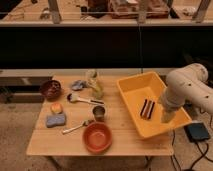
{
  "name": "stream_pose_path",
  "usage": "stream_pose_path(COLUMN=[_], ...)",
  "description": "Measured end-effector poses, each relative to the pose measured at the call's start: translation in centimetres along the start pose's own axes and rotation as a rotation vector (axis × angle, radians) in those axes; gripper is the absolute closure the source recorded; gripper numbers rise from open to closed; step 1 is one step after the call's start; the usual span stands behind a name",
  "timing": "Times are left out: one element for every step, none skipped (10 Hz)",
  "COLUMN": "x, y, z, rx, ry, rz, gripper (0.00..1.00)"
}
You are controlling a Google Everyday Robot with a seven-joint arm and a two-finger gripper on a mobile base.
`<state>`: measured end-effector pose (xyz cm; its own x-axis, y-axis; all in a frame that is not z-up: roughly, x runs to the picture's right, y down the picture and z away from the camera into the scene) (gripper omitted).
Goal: Place banana in purple bowl
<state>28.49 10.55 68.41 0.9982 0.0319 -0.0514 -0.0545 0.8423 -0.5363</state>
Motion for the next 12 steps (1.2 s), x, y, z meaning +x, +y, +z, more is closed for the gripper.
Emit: stream_pose_path(x=[0.0,-0.1,-0.6,-1.2,-3.0,-4.6,-6.6,-9.9,-12.5,-15.2,-17.6,-20.3], y=[0.0,-0.1,-0.5,-1.2,-2.7,-3.8,-4.7,-5.8,-6.7,-7.5,-8.3,-9.3], z=[0.0,0.0,-0.2,-0.6,-0.8,-1.0,-1.2,-1.4,-1.5,-1.5,-1.3,-1.1], rx=[0.000,0.003,0.020,0.037,0.060,0.075,0.087,0.105,0.117,0.131,0.145,0.168], ry=[0.000,-0.002,-0.012,-0.018,-0.030,-0.035,-0.046,-0.060,-0.071,-0.083,-0.092,-0.104], rz=[0.000,-0.002,-0.021,-0.040,-0.075,-0.102,-0.127,-0.164,-0.195,-0.227,-0.256,-0.283], gripper=[0.35,0.35,0.35,0.35,0.35,0.35,0.35,0.35,0.35,0.35,0.35,0.35])
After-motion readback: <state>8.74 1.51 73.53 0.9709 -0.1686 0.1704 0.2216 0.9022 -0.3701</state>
